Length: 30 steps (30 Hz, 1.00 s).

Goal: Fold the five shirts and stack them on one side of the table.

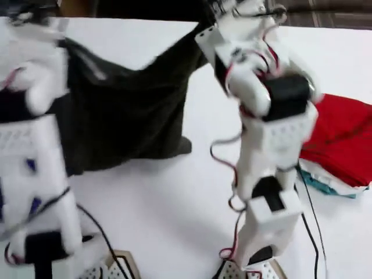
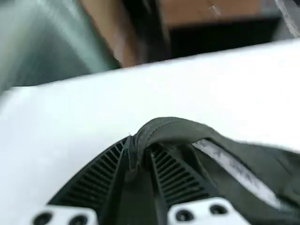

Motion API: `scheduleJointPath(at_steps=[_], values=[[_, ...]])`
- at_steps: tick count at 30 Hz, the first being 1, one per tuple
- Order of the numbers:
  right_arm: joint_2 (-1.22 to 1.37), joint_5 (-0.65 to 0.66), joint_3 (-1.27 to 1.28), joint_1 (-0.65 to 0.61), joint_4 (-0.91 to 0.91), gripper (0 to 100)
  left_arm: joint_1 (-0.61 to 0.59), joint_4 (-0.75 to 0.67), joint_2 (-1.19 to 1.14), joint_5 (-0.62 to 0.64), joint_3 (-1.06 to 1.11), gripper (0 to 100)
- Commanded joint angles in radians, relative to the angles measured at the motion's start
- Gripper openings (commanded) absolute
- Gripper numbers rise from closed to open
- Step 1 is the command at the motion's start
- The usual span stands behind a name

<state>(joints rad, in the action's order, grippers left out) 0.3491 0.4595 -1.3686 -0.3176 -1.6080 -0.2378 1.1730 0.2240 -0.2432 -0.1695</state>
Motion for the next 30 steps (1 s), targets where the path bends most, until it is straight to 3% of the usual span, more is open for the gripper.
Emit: scheduleJointPath(at_steps=[1, 5, 8, 13, 22, 30], values=[[0.134, -0.006, -0.005, 0.041, 0.044, 2.1, 0.100, -0.123, -0.140, 0.008, 0.016, 3], [0.266, -0.006, -0.005, 0.085, 0.101, 2.1, 0.126, -0.193, -0.301, 0.009, -0.016, 3], [0.334, -0.002, -0.005, 0.134, 0.156, 2.1, 0.127, -0.153, -0.385, 0.009, -0.088, 6], [0.406, 0.002, -0.005, 0.205, 0.220, 2.1, 0.160, 0.095, -0.413, 0.008, -0.231, 19], [0.443, 0.002, -0.005, 0.237, 0.249, 2.1, 0.422, 0.594, -0.399, 0.048, -0.492, 21], [0.435, 0.002, -0.005, 0.246, 0.255, 2.1, 0.525, 0.580, -0.400, 0.107, -0.248, 21]])
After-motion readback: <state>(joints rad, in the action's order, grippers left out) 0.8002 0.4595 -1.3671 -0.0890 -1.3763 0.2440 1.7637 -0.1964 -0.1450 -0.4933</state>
